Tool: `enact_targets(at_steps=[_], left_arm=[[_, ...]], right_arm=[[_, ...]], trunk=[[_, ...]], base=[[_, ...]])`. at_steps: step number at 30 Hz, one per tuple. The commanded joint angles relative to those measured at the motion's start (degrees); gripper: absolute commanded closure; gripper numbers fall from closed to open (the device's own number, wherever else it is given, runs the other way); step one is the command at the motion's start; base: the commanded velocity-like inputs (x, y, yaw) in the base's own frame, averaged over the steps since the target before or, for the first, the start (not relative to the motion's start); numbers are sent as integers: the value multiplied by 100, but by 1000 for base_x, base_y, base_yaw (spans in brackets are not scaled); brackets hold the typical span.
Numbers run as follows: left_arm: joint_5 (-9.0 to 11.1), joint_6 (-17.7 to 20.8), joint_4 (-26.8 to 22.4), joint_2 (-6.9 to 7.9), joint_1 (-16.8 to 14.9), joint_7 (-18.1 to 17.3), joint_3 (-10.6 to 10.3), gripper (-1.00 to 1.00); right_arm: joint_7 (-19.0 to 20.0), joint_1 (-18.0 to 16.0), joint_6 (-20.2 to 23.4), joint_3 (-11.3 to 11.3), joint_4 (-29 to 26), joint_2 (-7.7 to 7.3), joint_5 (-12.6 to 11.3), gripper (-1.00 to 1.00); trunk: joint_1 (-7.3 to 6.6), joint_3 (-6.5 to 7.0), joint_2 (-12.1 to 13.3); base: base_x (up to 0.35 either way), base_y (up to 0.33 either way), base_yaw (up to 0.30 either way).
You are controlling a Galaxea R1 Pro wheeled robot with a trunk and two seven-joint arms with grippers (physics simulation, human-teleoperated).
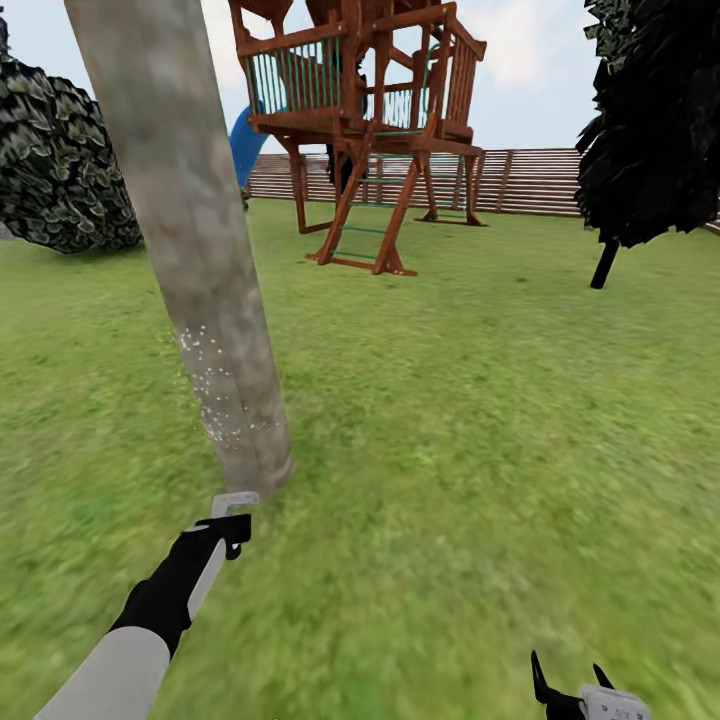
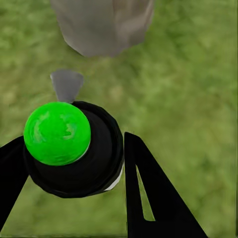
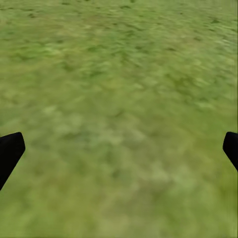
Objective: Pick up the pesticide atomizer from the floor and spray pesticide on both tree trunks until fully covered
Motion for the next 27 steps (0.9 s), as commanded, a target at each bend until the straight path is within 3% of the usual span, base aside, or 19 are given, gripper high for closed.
enact_targets(at_steps=[1, 16, 27], left_arm=[[-3, 0, 0, -1, 0, 0, 0, 100], [-3, 0, 0, -11, 0, 0, 0, 100], [5, 0, 0, -3, 0, 0, 0, 100]], right_arm=[[5, 0, 0, 1, 0, 0, 5, -100], [8, 0, 0, 1, 1, 1, 10, -100], [8, 0, 0, 1, 0, 2, 10, -100]], trunk=[[0, 0, 0], [0, 0, 0], [0, 0, 0]], base=[[0, -275, 278], [11, -275, 275], [101, -275, 32]])
